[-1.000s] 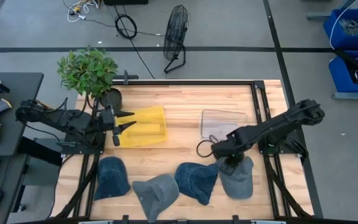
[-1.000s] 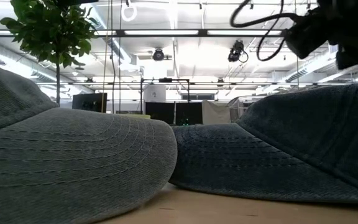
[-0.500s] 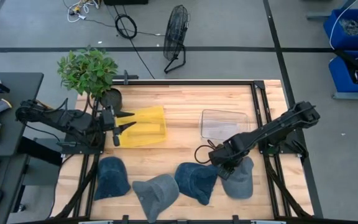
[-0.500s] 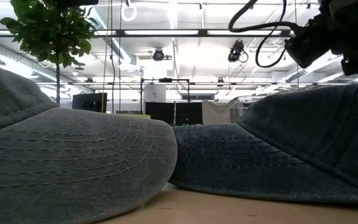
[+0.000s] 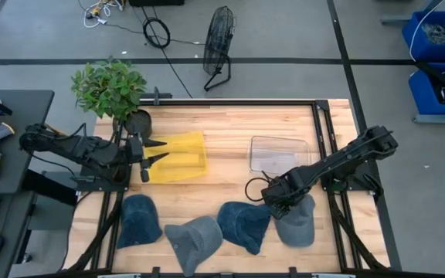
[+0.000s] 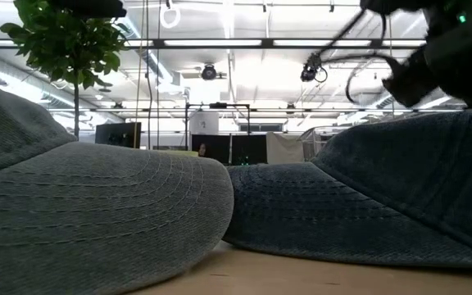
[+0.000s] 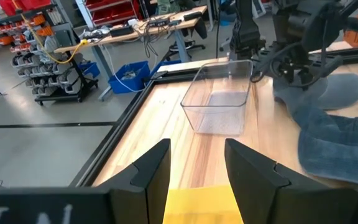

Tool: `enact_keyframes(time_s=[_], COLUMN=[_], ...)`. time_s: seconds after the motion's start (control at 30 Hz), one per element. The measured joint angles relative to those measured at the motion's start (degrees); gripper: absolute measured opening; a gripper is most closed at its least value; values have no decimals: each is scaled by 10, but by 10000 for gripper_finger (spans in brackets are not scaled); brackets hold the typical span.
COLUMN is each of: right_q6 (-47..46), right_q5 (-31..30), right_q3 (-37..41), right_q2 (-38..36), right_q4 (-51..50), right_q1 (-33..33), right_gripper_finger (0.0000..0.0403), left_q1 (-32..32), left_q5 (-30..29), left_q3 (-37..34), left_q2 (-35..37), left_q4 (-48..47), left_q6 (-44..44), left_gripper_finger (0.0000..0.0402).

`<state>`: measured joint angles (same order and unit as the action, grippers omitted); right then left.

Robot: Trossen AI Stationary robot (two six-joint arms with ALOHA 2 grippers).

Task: Pick & Place hat
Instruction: Put the right gray cap into the transparent bin

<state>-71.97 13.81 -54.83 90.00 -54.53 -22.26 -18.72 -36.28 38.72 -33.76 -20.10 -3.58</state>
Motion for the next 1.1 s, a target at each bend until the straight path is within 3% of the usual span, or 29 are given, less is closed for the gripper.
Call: enact_keyframes(time_s=[0.23, 0.5, 0.67, 0.87, 1.1], right_q6=[-31, -1, 69, 151, 200], right_q5=[18, 75, 109, 119, 44], right_q3=[49, 26, -34, -156, -315], right_q2=[0, 0, 0, 0, -1], right_q4=[112, 126, 123, 31, -241], right_q1=[2, 1, -1, 1, 2], right_gripper_finger=[176, 15, 27, 7, 11], left_q1=[0, 0, 0, 0, 0], left_q5=[0, 0, 0, 0, 0], left_q3=[0, 0, 0, 0, 0], left_q2=[0, 0, 0, 0, 0], left_q4=[-2, -11, -11, -10, -9], left_q6=[0, 0, 0, 17, 19], left_gripper_finger=[156, 156, 156, 156, 156])
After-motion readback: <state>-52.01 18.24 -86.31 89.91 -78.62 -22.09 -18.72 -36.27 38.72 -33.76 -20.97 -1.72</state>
